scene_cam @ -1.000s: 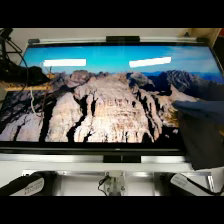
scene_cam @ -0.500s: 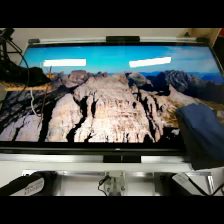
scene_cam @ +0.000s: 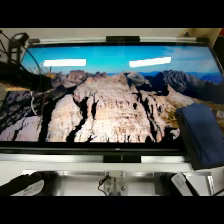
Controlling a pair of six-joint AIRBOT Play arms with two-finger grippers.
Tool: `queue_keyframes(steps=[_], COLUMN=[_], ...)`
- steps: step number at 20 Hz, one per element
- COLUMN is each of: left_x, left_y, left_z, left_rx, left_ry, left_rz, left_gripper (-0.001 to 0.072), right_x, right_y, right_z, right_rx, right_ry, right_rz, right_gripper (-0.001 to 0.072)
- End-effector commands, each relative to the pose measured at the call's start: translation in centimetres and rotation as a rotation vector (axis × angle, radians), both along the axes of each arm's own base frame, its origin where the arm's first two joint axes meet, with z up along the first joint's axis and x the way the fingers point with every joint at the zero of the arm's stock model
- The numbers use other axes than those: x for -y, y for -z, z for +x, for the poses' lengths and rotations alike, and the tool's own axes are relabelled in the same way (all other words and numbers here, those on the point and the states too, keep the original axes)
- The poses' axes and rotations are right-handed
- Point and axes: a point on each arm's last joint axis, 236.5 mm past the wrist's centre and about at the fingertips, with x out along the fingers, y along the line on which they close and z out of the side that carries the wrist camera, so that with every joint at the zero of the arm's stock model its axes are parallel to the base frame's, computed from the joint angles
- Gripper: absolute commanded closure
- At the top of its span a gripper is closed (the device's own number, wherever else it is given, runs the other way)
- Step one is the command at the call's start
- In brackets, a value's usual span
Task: Fold the shirts.
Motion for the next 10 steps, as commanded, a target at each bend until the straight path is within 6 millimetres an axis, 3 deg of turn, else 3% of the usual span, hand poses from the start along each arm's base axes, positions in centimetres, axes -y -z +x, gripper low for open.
queue_keyframes(steps=[1,2,3,4,5,7,8,10], left_x=[-2.1,-1.1,-0.5,-0.3,-0.1,1.2,2.1,2.2], left_y=[2.6,4.2,5.6,6.9,7.5,7.5,7.3,7.8], left_z=[-0.9,-1.4,-1.7,-1.9,-2.1,-1.9,-1.9,-2.4], left_rx=[-0.068,-0.13,-0.18,-0.215,-0.221,-0.143,-0.099,-0.089], left_ry=[0.005,0.033,0.034,-0.007,-0.021,-0.02,-0.011,-0.034], left_rz=[0.355,0.368,0.375,0.372,0.369,0.276,0.207,0.166], left_gripper=[0.0655,0.0445,0.0181,0.0097,0.0097,0.0098,0.0097,0.0098], right_x=[-8.3,-11.9,-15.1,-18.1,-20.4,-23.8,-24.5,-25.2], right_y=[-6.8,-6.2,-5.0,-3.2,-1.2,2.3,3.1,3.4], right_z=[9.4,10.5,11.0,11.0,10.3,7.7,7.2,7.9], right_rx=[0.225,0.205,0.156,0.083,-0.003,-0.191,-0.233,-0.219], right_ry=[-0.336,-0.423,-0.491,-0.56,-0.625,-0.733,-0.756,-0.777], right_rz=[-0.199,-0.186,-0.173,-0.145,-0.097,0.03,0.051,0.039], right_gripper=[0.0221,0.0221,0.0213,0.0151,0.0104,0.0099,0.0099,0.01])
